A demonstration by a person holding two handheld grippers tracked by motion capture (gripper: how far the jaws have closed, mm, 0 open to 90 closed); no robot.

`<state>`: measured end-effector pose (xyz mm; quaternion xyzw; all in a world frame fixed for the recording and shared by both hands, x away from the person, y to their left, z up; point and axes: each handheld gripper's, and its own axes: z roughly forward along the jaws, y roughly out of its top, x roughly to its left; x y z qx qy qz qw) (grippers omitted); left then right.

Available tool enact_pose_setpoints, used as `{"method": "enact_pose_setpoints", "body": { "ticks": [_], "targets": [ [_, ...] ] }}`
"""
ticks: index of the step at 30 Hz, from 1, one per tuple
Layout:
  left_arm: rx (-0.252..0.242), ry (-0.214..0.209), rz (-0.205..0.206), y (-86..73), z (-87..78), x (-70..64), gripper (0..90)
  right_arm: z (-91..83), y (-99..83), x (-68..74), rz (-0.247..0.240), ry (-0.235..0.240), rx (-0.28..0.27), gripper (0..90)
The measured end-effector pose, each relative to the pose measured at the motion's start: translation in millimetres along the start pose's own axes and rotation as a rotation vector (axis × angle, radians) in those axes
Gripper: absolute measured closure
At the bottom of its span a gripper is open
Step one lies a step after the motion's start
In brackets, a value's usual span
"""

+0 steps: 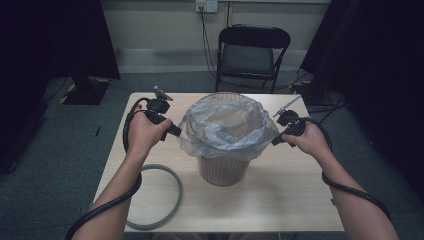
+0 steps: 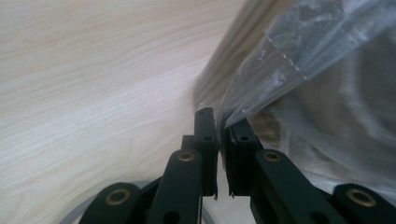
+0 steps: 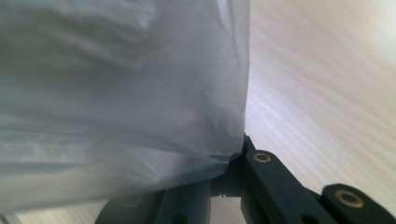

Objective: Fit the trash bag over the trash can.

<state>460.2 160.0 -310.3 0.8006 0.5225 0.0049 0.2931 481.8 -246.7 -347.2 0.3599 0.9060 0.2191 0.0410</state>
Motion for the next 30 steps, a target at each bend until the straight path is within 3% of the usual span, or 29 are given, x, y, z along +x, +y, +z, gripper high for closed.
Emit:
{"method": "enact_pose_setpoints", "body": {
  "ticks": [2,5,6,10,13,16,18,20,22,27,30],
  "targets": [
    [-0.029,-0.007,-0.025,4.6,0.3,3.7,85.9,-6.3,2.6,-0.1,0.008,0.018,-0.035,90.0],
    [-0.1,-0.014,-0.044,13.8,-5.4,5.6,84.5,-13.3,7.3,0.3,-0.01,-0.005,-0.058,90.0],
    [-0.127,-0.01,-0.049,16.5,-7.5,5.7,83.2,-16.7,9.3,-0.3,-0.006,0.003,-0.09,90.0],
    [-0.134,-0.006,-0.066,24.6,-6.5,7.6,81.1,-23.5,13.6,-5.3,0.032,0.036,-0.171,90.0],
    [-0.087,0.015,-0.062,26.6,8.6,8.8,81.0,-16.9,16.7,-6.7,0.041,0.024,-0.131,90.0],
    [-0.022,0.016,-0.034,23.4,26.7,6.2,87.0,0.7,15.4,-6.7,0.043,0.034,-0.071,90.0],
    [-0.001,-0.026,-0.013,19.5,37.9,4.4,88.3,14.0,11.6,-4.1,0.028,0.043,-0.026,90.0],
    [-0.006,-0.034,0.016,18.0,41.1,1.4,88.3,22.5,7.9,-0.8,0.02,0.062,-0.021,90.0],
    [-0.008,-0.009,0.034,18.7,38.4,0.2,86.5,24.1,6.8,0.6,0.008,0.063,-0.026,90.0],
    [-0.044,0.015,0.052,21.4,22.9,3.3,80.1,9.1,8.6,-0.6,-0.035,0.073,-0.098,88.2],
    [-0.101,0.02,0.072,25.2,18.0,3.9,75.7,3.7,12.5,1.2,-0.061,0.056,-0.1,86.3]
  ]
}}
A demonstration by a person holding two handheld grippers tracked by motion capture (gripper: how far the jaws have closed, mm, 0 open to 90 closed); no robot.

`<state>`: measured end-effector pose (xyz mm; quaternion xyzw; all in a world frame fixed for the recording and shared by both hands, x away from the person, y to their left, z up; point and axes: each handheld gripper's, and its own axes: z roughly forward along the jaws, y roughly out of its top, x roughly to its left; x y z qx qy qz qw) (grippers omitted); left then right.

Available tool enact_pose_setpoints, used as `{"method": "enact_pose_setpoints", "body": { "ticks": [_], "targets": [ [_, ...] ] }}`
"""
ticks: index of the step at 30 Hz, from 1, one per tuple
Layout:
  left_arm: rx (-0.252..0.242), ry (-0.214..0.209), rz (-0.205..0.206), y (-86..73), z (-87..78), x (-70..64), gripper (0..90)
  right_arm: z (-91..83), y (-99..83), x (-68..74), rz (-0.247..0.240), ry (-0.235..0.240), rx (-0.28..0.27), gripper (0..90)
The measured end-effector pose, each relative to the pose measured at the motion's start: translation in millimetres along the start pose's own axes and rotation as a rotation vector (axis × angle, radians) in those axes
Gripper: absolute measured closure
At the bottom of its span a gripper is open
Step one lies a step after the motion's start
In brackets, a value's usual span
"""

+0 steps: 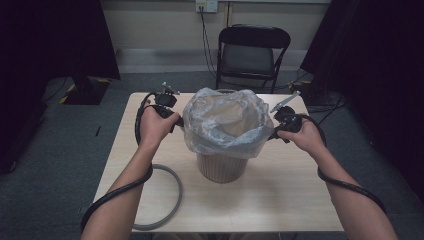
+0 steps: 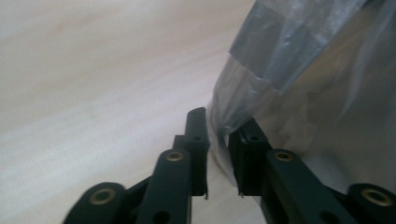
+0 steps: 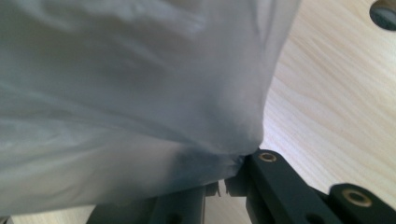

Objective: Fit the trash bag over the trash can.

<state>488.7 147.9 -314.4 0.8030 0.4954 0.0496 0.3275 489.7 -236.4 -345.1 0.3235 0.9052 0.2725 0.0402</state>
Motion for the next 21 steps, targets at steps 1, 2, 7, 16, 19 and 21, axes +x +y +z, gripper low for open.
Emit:
{"method": "enact_pose_setpoints", "body": {
  "ticks": [1,2,7,16,19,21],
  "targets": [
    [-0.013,-0.014,-0.001,1.2,0.4,-0.6,75.9,-1.0,2.2,0.7,-0.006,-0.008,-0.009,86.2],
    [-0.019,-0.018,0.009,2.4,2.3,-2.3,75.1,-1.4,4.7,1.3,-0.006,-0.004,-0.015,85.9],
    [0.003,-0.07,0.037,1.9,15.8,-5.7,78.0,4.7,14.2,3.0,-0.041,-0.004,-0.011,82.8],
    [0.121,-0.12,0.135,1.1,15.1,-10.3,89.6,9.5,21.2,7.2,-0.175,0.105,0.019,89.3],
    [0.146,-0.117,0.135,-3.3,13.1,-16.0,89.9,7.4,19.7,11.5,-0.201,0.124,0.032,89.5],
    [0.158,-0.128,0.139,-9.3,10.7,-20.2,90.0,5.4,16.5,15.3,-0.219,0.136,0.037,89.7]
  ]
}}
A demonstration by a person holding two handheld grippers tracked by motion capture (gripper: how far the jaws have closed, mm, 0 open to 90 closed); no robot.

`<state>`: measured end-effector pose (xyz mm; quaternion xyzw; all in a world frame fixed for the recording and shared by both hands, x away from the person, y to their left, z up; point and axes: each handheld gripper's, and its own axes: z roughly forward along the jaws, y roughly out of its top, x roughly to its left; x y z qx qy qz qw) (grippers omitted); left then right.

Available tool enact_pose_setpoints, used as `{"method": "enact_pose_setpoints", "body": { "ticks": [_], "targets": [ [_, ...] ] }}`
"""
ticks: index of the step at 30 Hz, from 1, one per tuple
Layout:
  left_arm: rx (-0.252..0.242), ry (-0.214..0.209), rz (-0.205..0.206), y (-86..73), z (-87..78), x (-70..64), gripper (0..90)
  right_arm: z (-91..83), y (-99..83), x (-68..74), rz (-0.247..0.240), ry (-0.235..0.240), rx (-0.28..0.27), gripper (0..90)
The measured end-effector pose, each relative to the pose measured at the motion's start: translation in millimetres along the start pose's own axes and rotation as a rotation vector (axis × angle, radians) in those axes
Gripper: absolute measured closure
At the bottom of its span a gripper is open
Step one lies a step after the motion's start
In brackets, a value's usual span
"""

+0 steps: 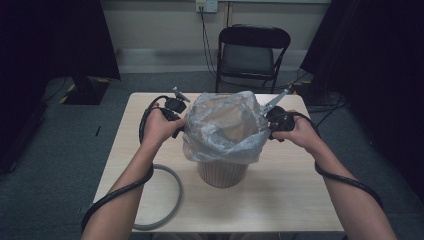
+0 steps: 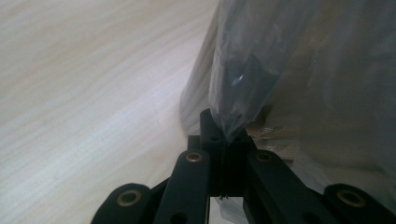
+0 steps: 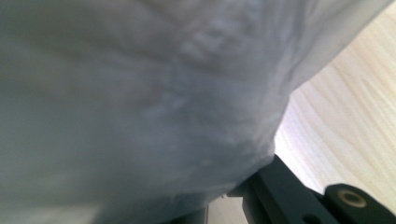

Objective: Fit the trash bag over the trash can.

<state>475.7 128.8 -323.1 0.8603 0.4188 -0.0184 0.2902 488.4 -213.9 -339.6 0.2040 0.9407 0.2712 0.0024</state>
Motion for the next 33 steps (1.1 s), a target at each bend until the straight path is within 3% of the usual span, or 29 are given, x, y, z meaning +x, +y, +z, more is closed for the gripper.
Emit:
{"method": "enact_pose_setpoints", "body": {
  "ticks": [4,6,10,13,15,17,20,25,27,31,33],
  "targets": [
    [0.011,-0.059,-0.008,-14.1,-3.8,-11.6,89.4,-4.5,-9.7,11.5,-0.015,0.018,0.004,89.1],
    [-0.006,-0.065,-0.017,-19.5,-8.2,-14.9,86.3,-6.9,-15.5,14.8,-0.008,0.02,-0.004,87.1],
    [0.004,0.02,-0.032,-25.1,-26.4,-15.4,69.8,-18.9,-28.5,18.9,0.032,-0.05,-0.008,68.8],
    [-0.005,0.092,-0.05,-26.5,-47.1,-11.8,44.7,-33.5,-34.7,21.5,0.047,-0.076,0.0,50.9],
    [-0.006,0.119,-0.041,-26.3,-60.9,-9.1,41.9,-43.8,-36.8,21.8,0.036,-0.097,0.004,45.8],
    [-0.017,0.132,-0.053,-25.2,-70.4,-8.2,33.8,-55.5,-38.5,20.8,0.048,-0.104,0.007,36.1],
    [-0.029,0.135,-0.065,-23.0,-77.6,-7.1,31.9,-67.0,-40.9,18.8,0.054,-0.092,0.007,33.2],
    [-0.008,0.119,-0.031,-20.5,-83.4,-14.1,30.3,-76.4,-41.2,20.9,0.057,-0.081,-0.01,31.1],
    [0.003,0.138,-0.017,-19.3,-85.6,-16.9,28.9,-77.3,-39.8,21.6,0.054,-0.09,-0.003,31.3],
    [-0.034,0.144,-0.008,-13.7,-89.0,-18.1,28.4,-81.2,-34.4,21.9,0.059,-0.096,-0.01,31.8],
    [-0.045,0.151,0.018,-8.4,-87.0,-15.7,30.1,-83.4,-31.5,21.9,0.055,-0.095,-0.011,32.9]
  ]
}}
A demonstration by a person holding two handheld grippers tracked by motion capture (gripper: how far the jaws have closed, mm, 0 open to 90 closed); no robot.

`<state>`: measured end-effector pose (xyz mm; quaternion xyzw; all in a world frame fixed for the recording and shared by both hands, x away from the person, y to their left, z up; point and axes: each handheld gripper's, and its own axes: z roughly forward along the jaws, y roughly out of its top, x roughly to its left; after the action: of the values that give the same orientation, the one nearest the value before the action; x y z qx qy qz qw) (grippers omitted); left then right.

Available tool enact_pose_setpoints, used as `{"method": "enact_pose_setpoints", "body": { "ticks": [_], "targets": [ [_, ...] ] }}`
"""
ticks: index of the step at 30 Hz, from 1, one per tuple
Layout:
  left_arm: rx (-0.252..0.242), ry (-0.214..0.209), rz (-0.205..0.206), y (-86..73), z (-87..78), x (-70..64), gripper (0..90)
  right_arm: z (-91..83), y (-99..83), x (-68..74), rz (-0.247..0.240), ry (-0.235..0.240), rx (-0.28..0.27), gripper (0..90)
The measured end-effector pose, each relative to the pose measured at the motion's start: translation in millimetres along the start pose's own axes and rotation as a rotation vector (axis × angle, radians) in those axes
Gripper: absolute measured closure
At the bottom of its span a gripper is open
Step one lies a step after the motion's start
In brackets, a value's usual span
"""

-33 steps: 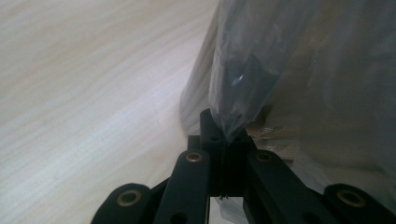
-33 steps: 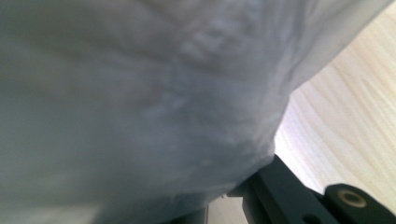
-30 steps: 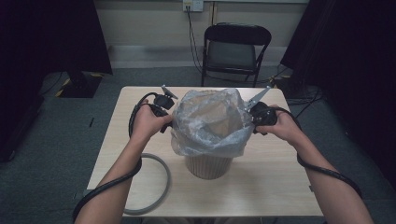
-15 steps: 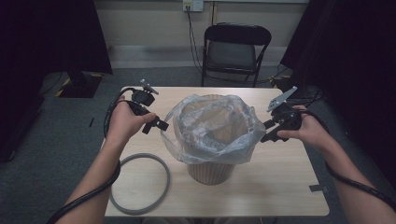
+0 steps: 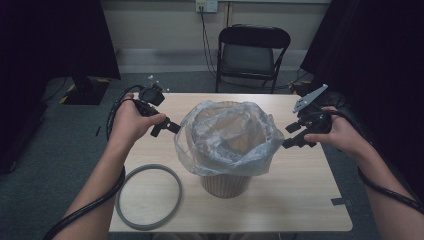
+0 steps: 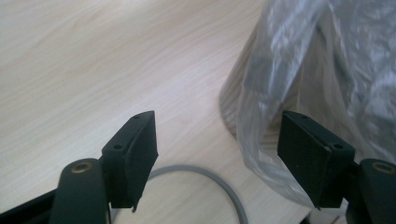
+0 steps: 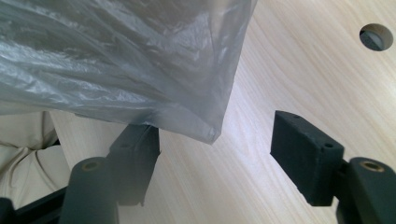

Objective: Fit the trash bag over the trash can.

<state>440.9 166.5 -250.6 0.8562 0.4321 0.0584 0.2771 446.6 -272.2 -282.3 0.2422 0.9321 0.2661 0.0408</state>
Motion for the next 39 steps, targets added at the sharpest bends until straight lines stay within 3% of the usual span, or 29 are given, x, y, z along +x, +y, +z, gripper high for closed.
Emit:
{"method": "enact_pose_setpoints", "body": {
  "ticks": [3,8,10,14,17,19,22,28,32,34,37,39],
  "targets": [
    [0.003,-0.02,0.012,6.9,8.2,3.2,32.7,-2.3,3.8,-1.9,0.007,-0.003,-0.01,34.7],
    [0.002,-0.115,0.067,15.1,24.6,4.3,54.3,6.5,14.1,-4.7,0.015,0.013,-0.02,42.8],
    [-0.003,-0.142,0.073,17.4,29.7,3.2,57.3,12.3,18.0,-5.1,0.014,0.026,-0.028,46.6],
    [0.028,-0.217,0.031,22.2,38.4,3.1,74.8,21.7,26.1,-5.4,0.022,0.033,-0.04,60.6],
    [0.051,-0.226,-0.006,26.0,42.2,0.6,87.0,24.2,30.5,-5.9,0.043,0.037,-0.055,77.6],
    [0.045,-0.215,-0.027,26.9,44.4,0.7,90.0,26.5,31.7,-6.5,0.071,0.041,-0.068,85.6],
    [0.017,-0.187,-0.062,26.4,49.8,3.4,90.0,33.7,30.2,-8.0,0.104,0.04,-0.076,90.0],
    [0.053,-0.149,-0.091,23.7,65.8,7.6,90.0,54.9,22.0,-8.1,0.121,0.048,-0.009,90.0],
    [0.062,-0.159,-0.112,19.7,75.3,12.9,90.0,63.9,17.1,-7.3,0.12,0.061,0.016,90.0],
    [0.029,-0.171,-0.109,17.6,69.9,14.4,90.0,62.5,16.3,-6.6,0.114,0.063,-0.004,90.0],
    [0.031,-0.139,-0.116,15.3,49.4,15.8,73.2,56.8,16.0,-7.8,0.114,0.055,-0.009,90.0],
    [0.014,-0.123,-0.128,12.4,35.8,18.5,57.0,50.2,17.4,-8.4,0.116,0.033,-0.011,90.0]
  ]
}}
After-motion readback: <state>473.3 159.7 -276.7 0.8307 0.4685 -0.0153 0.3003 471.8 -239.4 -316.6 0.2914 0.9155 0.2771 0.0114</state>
